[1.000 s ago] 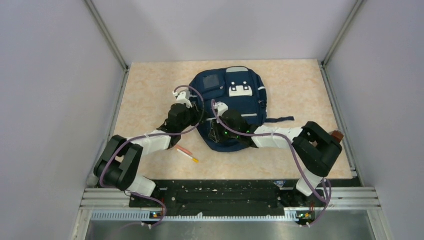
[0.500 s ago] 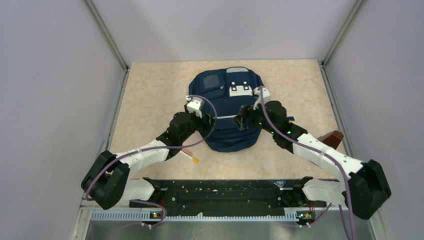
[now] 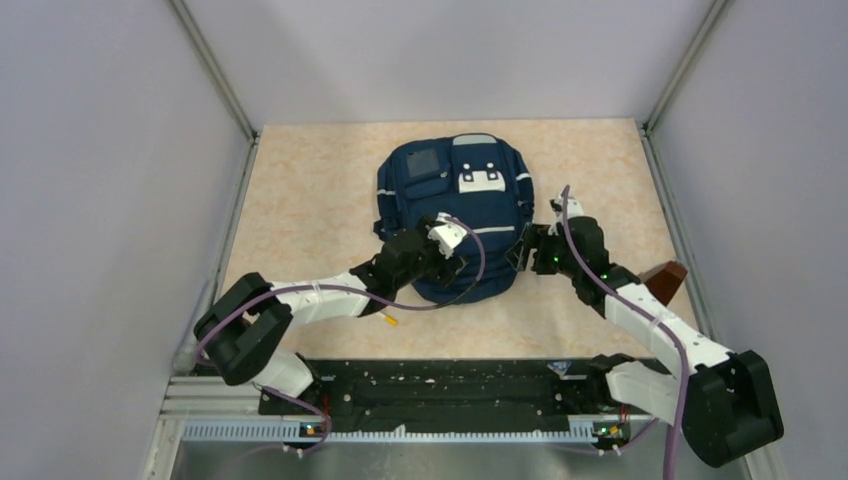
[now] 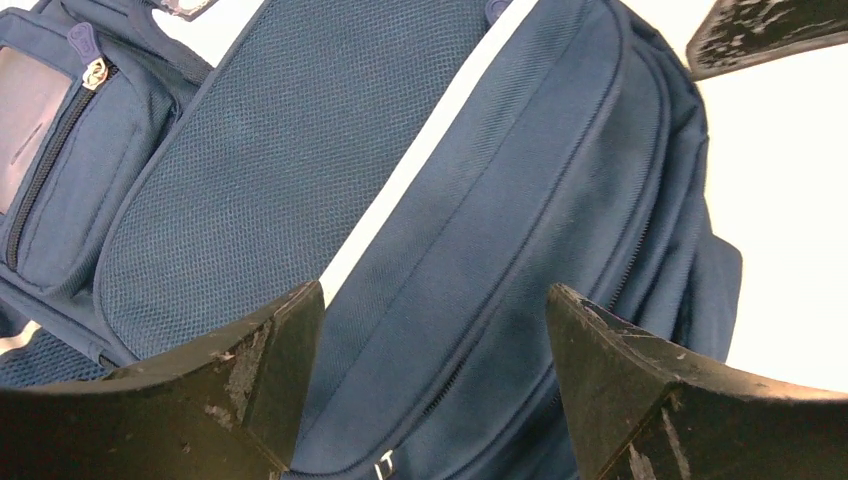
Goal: Pack the student bag
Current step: Unzip the student bag at the center of the board, then pick up the stationery from the center of the board.
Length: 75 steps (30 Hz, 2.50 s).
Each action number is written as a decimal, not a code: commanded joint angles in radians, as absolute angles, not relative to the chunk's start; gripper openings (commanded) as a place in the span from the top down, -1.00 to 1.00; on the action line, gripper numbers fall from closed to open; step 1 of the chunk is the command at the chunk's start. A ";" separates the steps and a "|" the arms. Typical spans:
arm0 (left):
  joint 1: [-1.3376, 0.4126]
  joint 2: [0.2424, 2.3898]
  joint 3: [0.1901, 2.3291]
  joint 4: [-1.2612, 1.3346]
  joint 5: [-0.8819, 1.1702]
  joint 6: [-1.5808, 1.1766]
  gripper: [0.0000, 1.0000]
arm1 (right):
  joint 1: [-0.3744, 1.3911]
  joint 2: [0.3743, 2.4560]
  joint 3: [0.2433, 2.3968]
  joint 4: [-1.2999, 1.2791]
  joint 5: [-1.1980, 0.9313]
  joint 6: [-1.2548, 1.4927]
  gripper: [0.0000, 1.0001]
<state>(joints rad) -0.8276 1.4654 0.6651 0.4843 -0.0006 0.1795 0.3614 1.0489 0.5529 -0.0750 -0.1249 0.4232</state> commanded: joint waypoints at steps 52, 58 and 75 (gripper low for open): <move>-0.658 1.436 1.269 0.140 -0.072 0.335 1.00 | 0.301 1.293 0.511 0.173 0.010 0.419 1.00; -0.624 1.463 1.269 0.044 -0.005 0.254 1.00 | 0.302 1.143 0.542 0.101 -0.044 0.349 0.27; -0.595 1.418 1.253 -0.153 0.201 0.138 1.00 | 0.383 0.925 0.533 0.381 -0.330 -0.027 -0.41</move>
<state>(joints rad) -0.6048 1.5005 1.2266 -0.1741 0.1894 0.1711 0.3317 0.8860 0.5087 0.2359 -0.2405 0.1261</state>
